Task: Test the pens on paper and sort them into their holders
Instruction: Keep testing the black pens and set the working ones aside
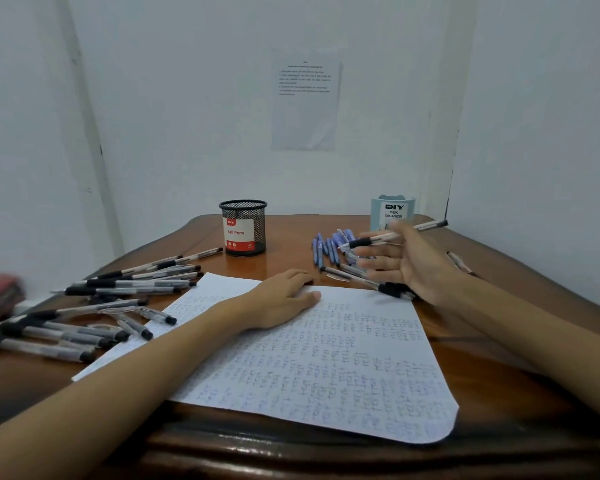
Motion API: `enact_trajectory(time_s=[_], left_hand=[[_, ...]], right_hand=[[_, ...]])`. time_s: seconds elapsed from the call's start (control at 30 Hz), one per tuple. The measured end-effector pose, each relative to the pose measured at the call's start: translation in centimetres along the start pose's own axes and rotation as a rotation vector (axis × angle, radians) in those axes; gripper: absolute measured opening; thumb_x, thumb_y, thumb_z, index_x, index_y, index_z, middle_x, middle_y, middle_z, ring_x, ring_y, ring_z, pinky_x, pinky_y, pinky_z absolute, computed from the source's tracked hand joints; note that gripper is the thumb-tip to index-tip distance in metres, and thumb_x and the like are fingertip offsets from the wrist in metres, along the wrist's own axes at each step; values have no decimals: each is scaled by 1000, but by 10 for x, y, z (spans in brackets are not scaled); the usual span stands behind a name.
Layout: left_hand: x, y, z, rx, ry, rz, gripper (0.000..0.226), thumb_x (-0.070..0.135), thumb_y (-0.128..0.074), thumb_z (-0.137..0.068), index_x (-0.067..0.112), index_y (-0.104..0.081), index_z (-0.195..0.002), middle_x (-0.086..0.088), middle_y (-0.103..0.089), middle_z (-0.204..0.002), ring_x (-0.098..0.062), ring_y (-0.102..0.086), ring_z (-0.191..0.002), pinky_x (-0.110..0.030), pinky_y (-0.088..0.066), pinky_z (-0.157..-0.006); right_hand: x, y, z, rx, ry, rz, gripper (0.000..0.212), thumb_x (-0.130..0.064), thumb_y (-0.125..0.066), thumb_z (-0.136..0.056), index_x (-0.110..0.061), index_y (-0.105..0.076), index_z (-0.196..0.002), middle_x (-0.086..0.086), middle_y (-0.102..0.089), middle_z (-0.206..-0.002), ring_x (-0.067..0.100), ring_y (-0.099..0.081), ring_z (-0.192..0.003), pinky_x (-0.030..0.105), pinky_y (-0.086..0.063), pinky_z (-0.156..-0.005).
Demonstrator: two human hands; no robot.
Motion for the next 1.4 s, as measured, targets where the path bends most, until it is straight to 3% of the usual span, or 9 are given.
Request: enact_trajectory(time_s=[0.1, 0.23, 0.4, 0.57, 0.67, 0.8, 1.03, 1.4], left_hand=[[1, -2, 1, -7, 6, -30, 52, 38, -31, -100, 14, -26, -146, -1, -28, -151, -14, -30, -135, -26, -23, -109], [3, -2, 1, -11, 5, -53, 53, 39, -28, -100, 15, -22, -147, 1, -23, -154, -14, -25, -138, -25, -20, -109], [5, -6, 2, -56, -16, -100, 52, 40, -23, -101, 22, -17, -150, 4, -14, -157, -12, -12, -143, -31, -12, -113], [5, -6, 2, -74, -12, -109, 52, 40, -21, -101, 24, -14, -150, 4, -10, -157, -11, -7, -144, -31, -8, -114], [5, -7, 2, -79, -12, -110, 52, 40, -21, -101, 23, -14, -150, 4, -9, -158, -11, -6, -144, -30, -8, -114], [5, -7, 1, -81, -8, -120, 52, 40, -21, -101, 22, -14, -150, 4, -9, -158, -12, -7, -144, -31, -9, -114], [5, -7, 2, -80, -9, -116, 52, 40, -21, -101, 22, -14, -150, 4, -11, -157, -12, -9, -144, -31, -9, -114], [5, -6, 1, -68, -4, -125, 52, 40, -21, -101, 22, -15, -150, 3, -12, -157, -13, -11, -143, -31, -11, -114]], right_hand=[[9, -13, 7, -36, 41, 188, 19, -25, -57, -91, -10, -63, -82, 4, -64, -67, 9, -60, -51, 19, -51, -44], [23, -22, 7, -79, 68, 282, 31, -28, -64, -85, -9, -50, -65, -1, -37, -44, 9, -30, -36, 18, -28, -34], [14, -20, 6, -69, 182, 448, 39, -32, -68, -82, -10, -47, -58, -3, -39, -40, 8, -33, -34, 16, -30, -35], [10, -10, 2, 65, 247, 541, 38, -3, -64, -83, -8, -41, -53, 4, -32, -45, 1, -31, -28, 7, -29, -35], [10, -12, 2, 42, 249, 548, 39, 6, -58, -84, -7, -40, -52, 5, -31, -45, 1, -32, -27, 6, -31, -34], [10, -18, 4, -27, 243, 576, 39, 4, -56, -87, -7, -39, -54, 5, -31, -47, 2, -30, -27, 3, -33, -37], [9, -14, 5, 19, 242, 527, 41, 5, -53, -86, -10, -36, -52, 5, -26, -51, 2, -27, -28, 6, -32, -35], [12, -20, 5, -41, 246, 567, 40, 6, -59, -83, -9, -41, -50, 2, -34, -41, 2, -31, -29, 8, -31, -36]])
Point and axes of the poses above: each hand's wrist, its own z-axis away from the middle knuckle, its own y-axis out of the back of the hand, x = y × z, the point moved 8 cm from there along -z, towards the middle knuckle
